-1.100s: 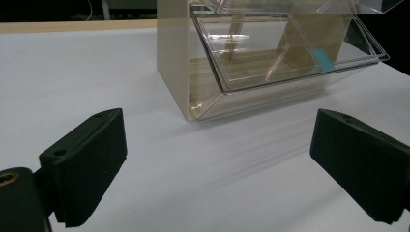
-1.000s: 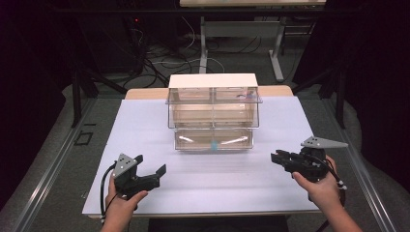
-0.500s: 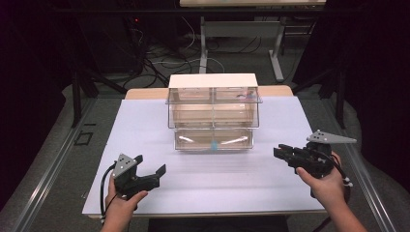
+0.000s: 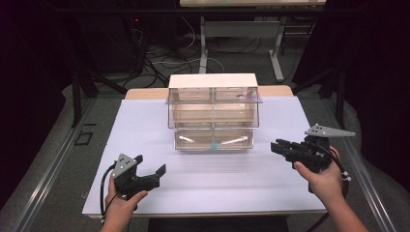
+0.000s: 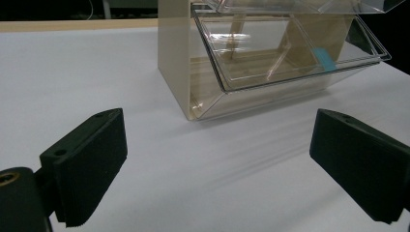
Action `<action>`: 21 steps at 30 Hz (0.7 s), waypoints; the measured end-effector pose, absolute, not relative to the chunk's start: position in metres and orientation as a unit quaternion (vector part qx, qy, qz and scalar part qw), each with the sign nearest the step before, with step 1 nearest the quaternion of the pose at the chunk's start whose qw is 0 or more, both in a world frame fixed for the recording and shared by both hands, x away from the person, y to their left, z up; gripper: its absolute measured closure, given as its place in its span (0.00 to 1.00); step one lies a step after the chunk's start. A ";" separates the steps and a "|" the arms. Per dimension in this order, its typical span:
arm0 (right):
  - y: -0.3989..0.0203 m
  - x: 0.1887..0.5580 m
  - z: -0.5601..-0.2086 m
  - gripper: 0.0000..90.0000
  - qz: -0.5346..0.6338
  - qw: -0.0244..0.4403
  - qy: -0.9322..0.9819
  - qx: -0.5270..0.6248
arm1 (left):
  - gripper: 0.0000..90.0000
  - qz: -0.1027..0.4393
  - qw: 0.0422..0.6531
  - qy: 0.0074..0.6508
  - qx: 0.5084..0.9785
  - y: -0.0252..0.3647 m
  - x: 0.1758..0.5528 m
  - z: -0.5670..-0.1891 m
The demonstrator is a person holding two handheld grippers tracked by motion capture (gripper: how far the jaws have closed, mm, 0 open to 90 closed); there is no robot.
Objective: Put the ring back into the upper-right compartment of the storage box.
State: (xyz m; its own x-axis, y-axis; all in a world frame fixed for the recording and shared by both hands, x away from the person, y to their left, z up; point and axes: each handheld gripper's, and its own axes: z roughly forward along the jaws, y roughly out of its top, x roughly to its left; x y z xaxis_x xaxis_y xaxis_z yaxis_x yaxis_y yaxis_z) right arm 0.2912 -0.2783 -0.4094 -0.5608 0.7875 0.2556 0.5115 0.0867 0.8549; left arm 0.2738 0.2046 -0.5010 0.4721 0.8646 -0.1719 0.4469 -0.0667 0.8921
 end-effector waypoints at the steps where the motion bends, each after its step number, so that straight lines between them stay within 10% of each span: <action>1: -0.278 0.291 -0.409 0.76 0.506 0.136 0.724 0.448 | 0.07 0.210 0.497 0.469 0.699 0.205 0.274 -0.501; 21: -0.258 0.305 -0.388 0.76 0.514 0.140 0.731 0.427 | 0.07 0.210 0.496 0.468 0.701 0.205 0.274 -0.501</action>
